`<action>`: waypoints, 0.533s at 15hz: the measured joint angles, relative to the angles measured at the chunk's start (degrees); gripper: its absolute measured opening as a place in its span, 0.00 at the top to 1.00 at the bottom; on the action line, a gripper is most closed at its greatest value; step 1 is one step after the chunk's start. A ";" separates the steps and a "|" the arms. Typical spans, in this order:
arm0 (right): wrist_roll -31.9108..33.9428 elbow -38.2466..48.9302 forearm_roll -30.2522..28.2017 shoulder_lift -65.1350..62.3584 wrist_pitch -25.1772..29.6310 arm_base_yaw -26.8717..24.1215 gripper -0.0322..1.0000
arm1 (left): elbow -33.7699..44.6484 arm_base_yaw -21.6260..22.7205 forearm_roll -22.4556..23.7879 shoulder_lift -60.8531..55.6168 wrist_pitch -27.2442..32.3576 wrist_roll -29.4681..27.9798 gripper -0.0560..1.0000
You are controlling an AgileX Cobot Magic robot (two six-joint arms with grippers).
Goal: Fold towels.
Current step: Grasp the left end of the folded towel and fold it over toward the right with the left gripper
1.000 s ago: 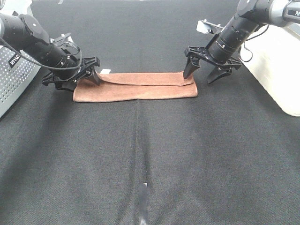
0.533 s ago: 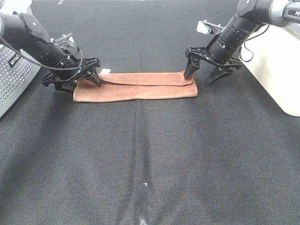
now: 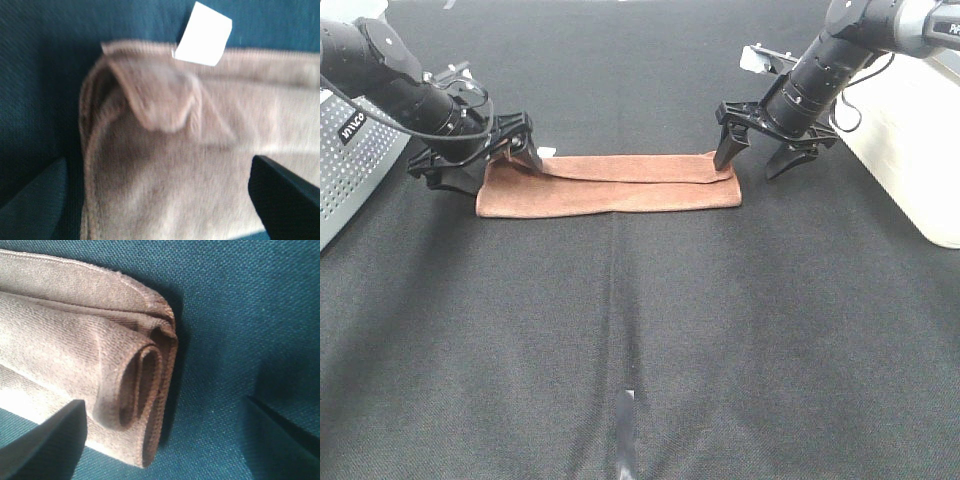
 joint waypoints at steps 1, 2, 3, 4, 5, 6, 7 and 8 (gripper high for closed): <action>0.00 0.00 0.00 0.00 0.00 0.00 0.22 | 0.00 0.00 0.00 0.00 -1.15 -0.74 0.07; 0.00 0.00 0.00 0.00 0.00 0.00 0.22 | 0.00 0.00 -0.06 0.00 -2.23 -1.32 0.07; 0.00 0.00 0.00 0.00 0.00 0.00 0.22 | 0.00 0.00 -0.06 0.00 -2.52 -1.78 0.07; 0.00 0.00 0.00 0.00 0.00 0.00 0.22 | 0.00 0.00 -0.06 0.00 -3.32 -1.78 0.07; 0.00 0.00 0.00 0.00 0.00 0.00 0.22 | 0.00 0.00 -0.06 0.00 -3.95 -1.78 0.07; 0.00 0.00 0.00 0.00 0.00 0.00 0.22 | 0.00 0.00 -0.06 0.06 -4.01 -1.78 0.07; 0.00 0.00 0.00 0.00 0.00 0.00 0.22 | 0.00 0.00 -0.06 0.57 -3.61 -1.78 0.07; 0.00 0.00 0.00 0.00 0.00 0.00 0.22 | 0.00 0.00 0.23 1.15 -2.98 -1.78 0.07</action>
